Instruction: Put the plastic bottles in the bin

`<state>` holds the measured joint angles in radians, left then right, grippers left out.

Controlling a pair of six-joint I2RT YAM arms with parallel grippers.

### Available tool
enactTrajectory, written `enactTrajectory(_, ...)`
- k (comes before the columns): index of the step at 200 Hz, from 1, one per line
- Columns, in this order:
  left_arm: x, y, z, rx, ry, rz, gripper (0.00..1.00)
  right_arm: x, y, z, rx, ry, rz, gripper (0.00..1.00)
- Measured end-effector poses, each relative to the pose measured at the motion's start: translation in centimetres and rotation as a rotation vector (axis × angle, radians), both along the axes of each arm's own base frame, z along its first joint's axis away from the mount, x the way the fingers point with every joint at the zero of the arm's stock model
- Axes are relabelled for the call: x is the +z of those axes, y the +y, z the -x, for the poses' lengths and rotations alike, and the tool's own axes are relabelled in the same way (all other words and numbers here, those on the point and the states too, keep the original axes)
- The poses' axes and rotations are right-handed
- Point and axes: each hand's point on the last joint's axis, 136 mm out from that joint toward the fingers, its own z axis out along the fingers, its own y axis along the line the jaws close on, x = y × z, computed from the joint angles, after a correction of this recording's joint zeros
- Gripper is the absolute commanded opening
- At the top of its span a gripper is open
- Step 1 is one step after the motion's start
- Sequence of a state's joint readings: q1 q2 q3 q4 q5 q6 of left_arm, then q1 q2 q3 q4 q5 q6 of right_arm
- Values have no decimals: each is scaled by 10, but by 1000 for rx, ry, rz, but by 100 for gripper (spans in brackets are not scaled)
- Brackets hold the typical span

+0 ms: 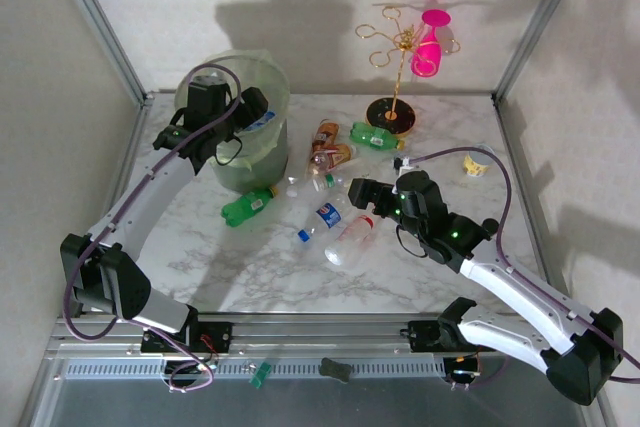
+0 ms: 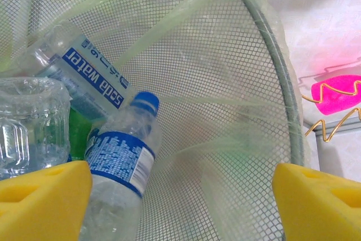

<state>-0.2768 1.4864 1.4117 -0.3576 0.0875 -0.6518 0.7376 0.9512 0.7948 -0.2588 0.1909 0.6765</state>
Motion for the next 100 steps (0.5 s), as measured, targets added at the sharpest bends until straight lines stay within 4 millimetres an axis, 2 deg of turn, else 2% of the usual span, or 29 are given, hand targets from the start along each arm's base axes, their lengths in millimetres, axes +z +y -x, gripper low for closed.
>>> enactTrajectory(28, 2, 1, 1, -1, -1, 4, 84, 2, -1, 1, 0, -4, -4, 97)
enactTrajectory(48, 10, 2, 4, -4, -19, 12, 84, 5, -1, 2, -1, -12, -11, 97)
enactTrajectory(77, 34, 3, 19, -14, -74, 41, 84, 8, -2, 2, -1, -18, -17, 97)
enactTrajectory(100, 63, 8, 36, -14, -144, 64, 83, 8, -2, 3, -2, -18, -22, 97)
